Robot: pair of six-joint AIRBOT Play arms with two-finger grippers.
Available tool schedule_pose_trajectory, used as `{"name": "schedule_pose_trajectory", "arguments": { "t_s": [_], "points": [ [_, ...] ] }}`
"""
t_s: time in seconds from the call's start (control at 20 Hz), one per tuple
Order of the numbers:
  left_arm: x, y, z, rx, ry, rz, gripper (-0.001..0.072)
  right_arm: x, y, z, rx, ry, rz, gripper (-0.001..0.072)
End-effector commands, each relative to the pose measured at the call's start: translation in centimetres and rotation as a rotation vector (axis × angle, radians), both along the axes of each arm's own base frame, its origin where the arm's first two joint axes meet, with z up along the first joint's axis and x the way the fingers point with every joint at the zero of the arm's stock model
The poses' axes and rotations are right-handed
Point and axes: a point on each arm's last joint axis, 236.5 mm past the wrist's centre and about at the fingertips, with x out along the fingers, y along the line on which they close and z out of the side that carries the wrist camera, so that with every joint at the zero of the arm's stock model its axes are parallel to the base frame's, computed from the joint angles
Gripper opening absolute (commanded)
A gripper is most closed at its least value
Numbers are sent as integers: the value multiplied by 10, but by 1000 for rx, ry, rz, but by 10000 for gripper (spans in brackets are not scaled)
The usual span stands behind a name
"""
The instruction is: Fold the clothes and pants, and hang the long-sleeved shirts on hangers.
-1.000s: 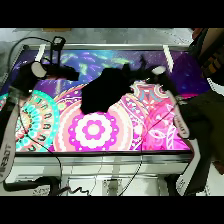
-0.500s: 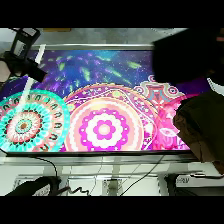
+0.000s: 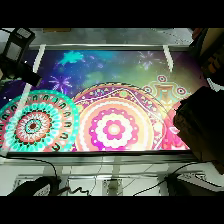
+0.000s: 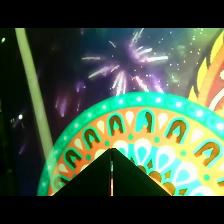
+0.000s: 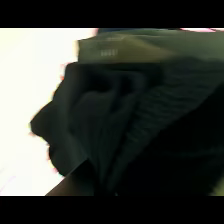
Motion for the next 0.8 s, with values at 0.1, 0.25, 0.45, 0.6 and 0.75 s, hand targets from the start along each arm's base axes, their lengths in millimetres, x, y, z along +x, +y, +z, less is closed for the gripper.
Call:
{"name": "schedule_pose_trajectory", "arguments": {
  "t_s": [0.1, 0.25, 0.45, 0.6, 0.75],
  "points": [
    [-1, 1, 0, 1, 5, 2, 18, -104, -29, -5, -18, 160, -356, 40],
    [-1, 1, 0, 1, 5, 2, 18, -103, -29, -4, -19, 152, -353, 655],
    [-1, 1, 0, 1, 5, 2, 18, -93, -32, -4, -19, 124, -327, 687],
    [-1, 1, 0, 1, 5, 2, 18, -35, -16, 6, 38, -61, -121, 344],
    [-1, 1, 0, 1, 5, 2, 18, 55, 64, 57, 68, -406, 399, 166]
  ]
}}
